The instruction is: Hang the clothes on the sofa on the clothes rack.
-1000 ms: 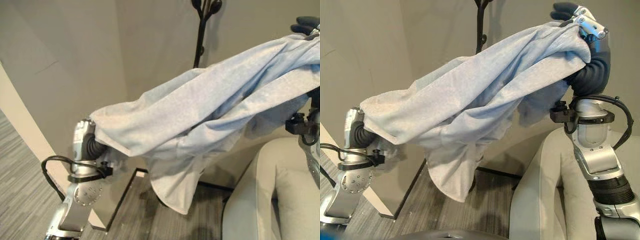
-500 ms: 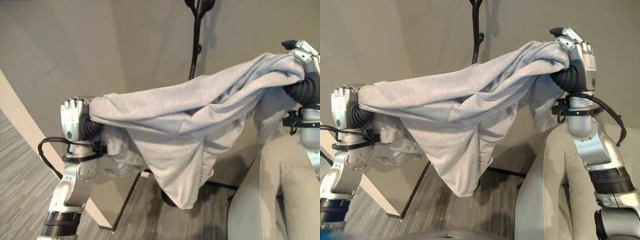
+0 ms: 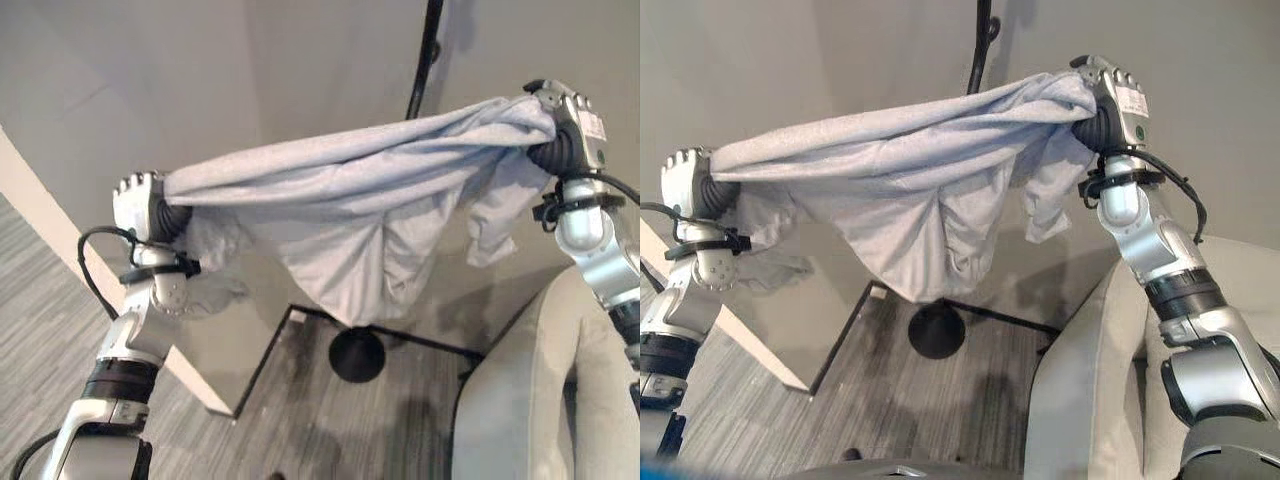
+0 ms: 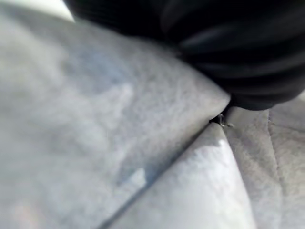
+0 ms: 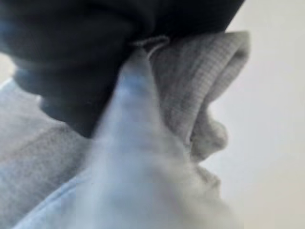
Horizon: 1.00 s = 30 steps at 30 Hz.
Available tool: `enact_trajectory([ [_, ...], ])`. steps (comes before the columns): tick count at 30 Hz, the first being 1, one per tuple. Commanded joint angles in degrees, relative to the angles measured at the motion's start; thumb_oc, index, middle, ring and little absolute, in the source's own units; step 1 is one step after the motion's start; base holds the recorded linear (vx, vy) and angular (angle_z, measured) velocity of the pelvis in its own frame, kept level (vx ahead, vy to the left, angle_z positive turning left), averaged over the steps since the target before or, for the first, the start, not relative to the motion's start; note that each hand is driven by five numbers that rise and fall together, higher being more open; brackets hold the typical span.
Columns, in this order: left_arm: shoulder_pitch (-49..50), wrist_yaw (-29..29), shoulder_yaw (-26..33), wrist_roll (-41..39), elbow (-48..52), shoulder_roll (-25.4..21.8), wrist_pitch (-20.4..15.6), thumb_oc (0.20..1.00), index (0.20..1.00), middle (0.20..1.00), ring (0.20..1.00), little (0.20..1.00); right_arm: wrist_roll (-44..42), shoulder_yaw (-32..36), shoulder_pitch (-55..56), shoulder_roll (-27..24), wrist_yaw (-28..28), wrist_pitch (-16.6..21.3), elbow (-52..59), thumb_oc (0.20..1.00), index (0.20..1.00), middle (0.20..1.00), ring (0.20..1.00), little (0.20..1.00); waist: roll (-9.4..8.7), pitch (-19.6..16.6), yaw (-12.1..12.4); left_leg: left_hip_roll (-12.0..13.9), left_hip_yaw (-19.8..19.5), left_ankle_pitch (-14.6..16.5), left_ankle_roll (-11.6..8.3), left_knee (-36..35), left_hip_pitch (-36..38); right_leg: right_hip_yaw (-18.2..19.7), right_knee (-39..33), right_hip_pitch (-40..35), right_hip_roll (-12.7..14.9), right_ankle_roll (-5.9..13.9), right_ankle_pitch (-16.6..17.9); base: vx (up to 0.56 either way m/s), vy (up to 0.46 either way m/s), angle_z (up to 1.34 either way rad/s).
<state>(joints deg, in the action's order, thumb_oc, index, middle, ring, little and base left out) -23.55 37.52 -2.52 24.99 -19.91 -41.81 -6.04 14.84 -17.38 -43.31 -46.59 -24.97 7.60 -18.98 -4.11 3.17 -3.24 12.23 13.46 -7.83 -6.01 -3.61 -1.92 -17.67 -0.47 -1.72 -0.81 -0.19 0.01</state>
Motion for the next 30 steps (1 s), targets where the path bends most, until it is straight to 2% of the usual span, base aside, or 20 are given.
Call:
enact_trajectory([
  [1,-3.7,3.5,2.5,-3.1,0.5,-1.3,0.0,0.200,0.200,0.200,0.200,0.200,-2.5,3.7,-2.6,-2.2,-3.5,-1.3,-0.5,0.200,0.200,0.200,0.200,0.200,-0.48,-1.2,1.0,2.3,0.1,13.5,-0.36,13.3,1.7,-1.0,10.5,3.3,6.5,2.53,-9.7,0.04,0.039,0.31],
  [2,-3.2,3.7,2.6,-3.1,0.8,-0.8,-0.1,0.200,0.200,0.200,0.200,0.200,-2.6,4.1,-2.3,-2.1,-3.7,-1.2,-0.2,0.200,0.200,0.200,0.200,0.200,-0.54,-1.0,1.4,0.7,-1.5,14.7,0.01,14.6,0.9,-0.9,10.5,3.1,6.9,2.67,-9.7,0.03,0.040,0.22],
  [3,-2.5,3.7,3.0,-3.1,1.5,-0.3,-0.1,0.200,0.200,0.200,0.200,0.200,-2.9,4.4,-2.5,-2.0,-3.5,-1.1,0.1,0.200,0.200,0.200,0.200,0.200,-0.73,-0.6,2.0,-2.8,-3.9,16.1,0.46,16.0,-0.7,-1.1,10.8,3.0,7.4,2.90,-9.5,0.03,0.038,0.21],
  [4,-2.5,3.7,3.0,-3.1,1.6,-0.3,-0.1,0.200,0.200,0.200,0.200,0.200,-2.9,4.4,-2.5,-2.0,-3.5,-1.1,0.1,0.200,0.200,0.200,0.200,0.200,-0.75,-0.6,1.9,-2.9,-4.0,16.2,0.54,16.1,-0.8,-1.1,10.9,3.1,7.5,2.96,-9.5,0.02,0.045,0.18],
  [7,-0.2,3.7,4.5,-2.4,4.0,0.3,-0.2,0.200,0.200,0.200,0.200,0.200,-3.0,4.5,-2.6,-1.6,-2.9,-0.8,0.4,0.200,0.200,0.200,0.200,0.200,-0.83,-0.1,2.9,-8.1,-6.7,16.9,2.28,16.0,-2.9,-0.7,12.1,3.6,7.3,3.17,-9.2,0.01,0.084,0.07],
  [10,1.8,3.7,5.6,-1.5,4.6,0.4,-0.2,0.200,0.200,0.200,0.200,0.200,-3.3,5.2,-1.9,-0.6,-2.5,-1.1,0.5,0.200,0.200,0.200,0.200,0.200,-1.11,-0.5,2.9,-8.7,-6.0,17.5,4.17,16.5,-2.6,0.1,13.7,3.6,7.1,3.80,-9.9,0.08,0.112,-0.11],
  [16,5.9,3.5,7.8,-0.8,7.2,2.0,-0.1,0.200,0.200,0.200,0.200,0.200,-2.7,7.3,2.9,1.0,-1.6,-1.4,2.4,0.200,0.200,0.200,0.200,0.200,-1.74,-0.9,3.3,-10.2,-3.9,19.1,6.95,14.4,1.5,-0.1,19.9,3.6,9.8,6.17,-10.6,0.11,0.148,-0.13],
  [17,7.0,3.5,8.3,-0.8,7.8,2.2,-0.1,0.200,0.200,0.200,0.200,0.200,-2.4,7.7,3.7,1.5,-1.2,-1.9,2.8,0.200,0.200,0.200,0.200,0.200,-1.78,-0.2,3.5,-11.0,-3.3,20.3,8.15,14.1,3.5,0.0,25.2,4.8,11.3,7.85,-8.9,0.09,0.177,-0.18],
  [18,7.1,3.5,8.4,-0.8,7.9,2.2,-0.1,0.200,0.200,0.200,0.200,0.200,-2.3,7.7,3.7,1.6,-1.2,-1.9,2.9,0.200,0.200,0.200,0.200,0.200,-1.93,-0.2,3.6,-11.2,-3.1,19.9,8.29,13.9,3.4,0.2,25.4,5.1,11.5,7.86,-8.7,0.08,0.166,-0.23],
  [19,7.7,3.5,8.6,-0.8,8.3,2.2,0.1,0.200,0.200,0.200,0.200,0.200,-1.9,7.7,3.9,1.8,-1.1,-2.2,3.1,0.200,0.200,0.200,0.200,0.200,-1.97,0.3,3.7,-11.7,-2.9,20.5,9.25,14.1,4.2,0.5,28.6,5.8,12.5,8.83,-7.1,0.03,0.099,-0.29],
  [22,8.6,3.4,8.6,-0.4,8.6,2.9,0.2,0.200,0.200,0.200,0.200,0.200,-0.8,8.5,5.7,2.9,-1.0,-2.5,3.7,0.200,0.200,0.200,0.200,0.200,-1.25,0.9,3.2,-12.5,-2.6,21.5,11.08,13.5,6.9,0.7,36.1,8.2,14.6,9.61,-3.1,0.07,0.134,-0.27],
  [23,8.6,3.4,8.6,-0.4,8.6,2.9,0.2,0.200,0.200,0.200,0.200,0.200,-0.8,8.6,5.9,2.9,-1.0,-2.5,3.9,0.200,0.200,0.200,0.200,0.200,-1.34,0.9,3.3,-12.6,-2.6,21.4,11.16,13.3,7.0,0.8,36.3,8.3,14.8,9.68,-3.1,0.08,0.073,-0.26],
  [25,8.7,3.6,8.7,-0.1,8.2,2.8,0.2,0.200,0.200,0.200,0.200,0.200,0.0,8.9,6.4,3.2,-1.1,-2.5,4.2,0.200,0.200,0.200,0.200,0.200,-1.38,0.5,3.3,-12.9,-2.3,21.6,11.10,12.0,8.2,0.7,35.2,8.7,16.7,9.76,-1.9,0.05,0.010,-0.17],
  [26,8.8,3.6,8.7,-0.1,8.2,2.7,0.2,0.200,0.200,0.200,0.200,0.200,0.0,8.9,6.5,3.3,-1.1,-2.5,4.2,0.200,0.200,0.200,0.200,0.200,-1.40,0.6,3.3,-13.0,-2.3,21.8,11.16,11.8,8.6,0.9,35.4,8.5,16.7,10.04,-2.2,0.05,-0.083,-0.14],
  [27,8.7,3.5,8.7,-0.1,8.0,2.3,0.0,0.200,0.200,0.200,0.200,0.200,0.3,9.3,6.2,3.1,-1.3,-2.7,4.5,0.200,0.200,0.200,0.200,0.200,-1.08,-0.1,3.3,-12.4,-2.7,21.1,10.07,9.8,8.6,1.1,27.7,8.5,19.0,9.47,-2.1,0.04,-0.076,-0.12],
  [28,8.7,3.5,8.6,-0.1,8.0,2.3,0.0,0.200,0.200,0.200,0.200,0.200,0.3,9.3,6.2,3.1,-1.3,-2.7,4.5,0.200,0.200,0.200,0.200,0.200,-0.96,-0.1,3.2,-12.3,-2.7,21.0,10.03,9.7,8.6,1.0,27.2,8.3,18.8,9.43,-1.9,0.03,-0.127,-0.03],
  [29,8.6,3.6,8.7,-0.2,8.0,2.3,-0.1,0.200,0.200,0.200,0.200,0.200,0.3,9.5,6.0,3.0,-1.6,-2.8,4.4,0.200,0.200,0.200,0.200,0.200,-0.99,-0.2,3.2,-12.1,-2.8,20.9,9.55,9.3,8.6,1.3,22.9,8.1,19.4,9.51,-1.0,0.03,-0.159,0.06],
  [30,8.0,3.9,8.7,-0.5,8.1,2.3,-0.4,0.200,0.200,0.200,0.200,0.200,0.4,9.9,6.0,2.6,-2.1,-3.0,4.2,0.200,0.200,0.200,0.200,0.200,-1.41,-0.5,2.9,-12.1,-3.0,20.4,8.62,8.7,8.4,2.7,14.8,8.6,21.1,10.25,2.4,0.03,-0.150,0.02],
])
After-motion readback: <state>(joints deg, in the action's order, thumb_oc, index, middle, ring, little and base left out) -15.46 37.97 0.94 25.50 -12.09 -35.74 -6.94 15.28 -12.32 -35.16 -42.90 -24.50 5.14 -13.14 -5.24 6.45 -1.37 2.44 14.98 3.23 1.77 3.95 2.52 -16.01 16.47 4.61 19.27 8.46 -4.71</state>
